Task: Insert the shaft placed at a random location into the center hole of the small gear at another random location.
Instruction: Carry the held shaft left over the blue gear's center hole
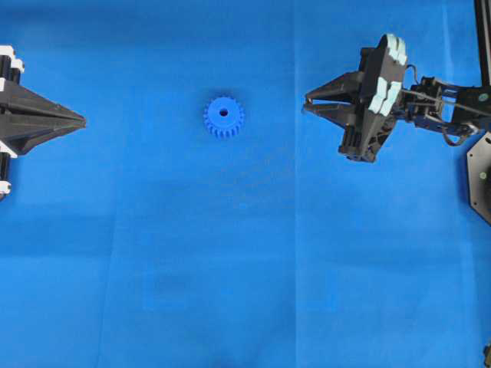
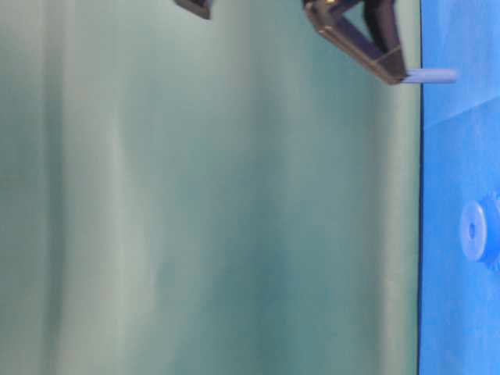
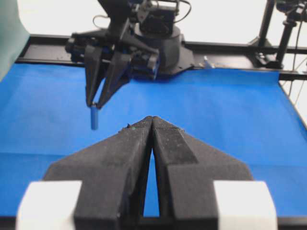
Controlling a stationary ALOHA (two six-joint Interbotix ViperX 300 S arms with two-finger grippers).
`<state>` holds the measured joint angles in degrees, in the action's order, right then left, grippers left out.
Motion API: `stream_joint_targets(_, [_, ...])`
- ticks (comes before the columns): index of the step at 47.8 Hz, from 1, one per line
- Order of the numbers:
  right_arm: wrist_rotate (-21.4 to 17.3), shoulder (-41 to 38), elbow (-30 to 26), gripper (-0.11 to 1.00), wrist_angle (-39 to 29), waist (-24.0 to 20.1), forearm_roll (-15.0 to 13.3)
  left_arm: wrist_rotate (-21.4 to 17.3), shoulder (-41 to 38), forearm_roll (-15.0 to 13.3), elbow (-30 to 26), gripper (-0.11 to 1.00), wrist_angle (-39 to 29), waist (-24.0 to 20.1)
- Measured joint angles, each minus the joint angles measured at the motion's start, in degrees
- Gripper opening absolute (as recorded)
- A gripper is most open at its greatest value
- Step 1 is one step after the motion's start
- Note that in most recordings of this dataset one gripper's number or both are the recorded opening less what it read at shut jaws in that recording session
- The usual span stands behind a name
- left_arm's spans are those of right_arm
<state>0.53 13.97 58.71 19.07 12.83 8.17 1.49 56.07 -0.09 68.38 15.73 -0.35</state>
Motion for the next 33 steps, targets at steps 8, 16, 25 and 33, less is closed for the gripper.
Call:
stream_joint_targets(8, [0.09,0.44,-0.09,0.05,-1.32,0.00,0.00,0.00,0.00,0.00,0.09,0.00,-0.35,0.00])
stream_joint_targets(16, [0.09,-1.14,-1.93,0.05,-1.32,-0.09,0.00,0.00,0.00,0.00,0.09,0.00,-0.44,0.00])
stream_joint_targets(25, [0.18,-5.98,-7.03,0.05,-1.41,-1.41,0.00,0.09,-0.09,0.00,0.09,0.00,-0.44,0.00])
stream_joint_targets(33, [0.44,-11.34,-13.80,0.05,-1.76,-2.55,-0.09,0.00,0.00,0.00,0.09,0.00,-0.44,0.00])
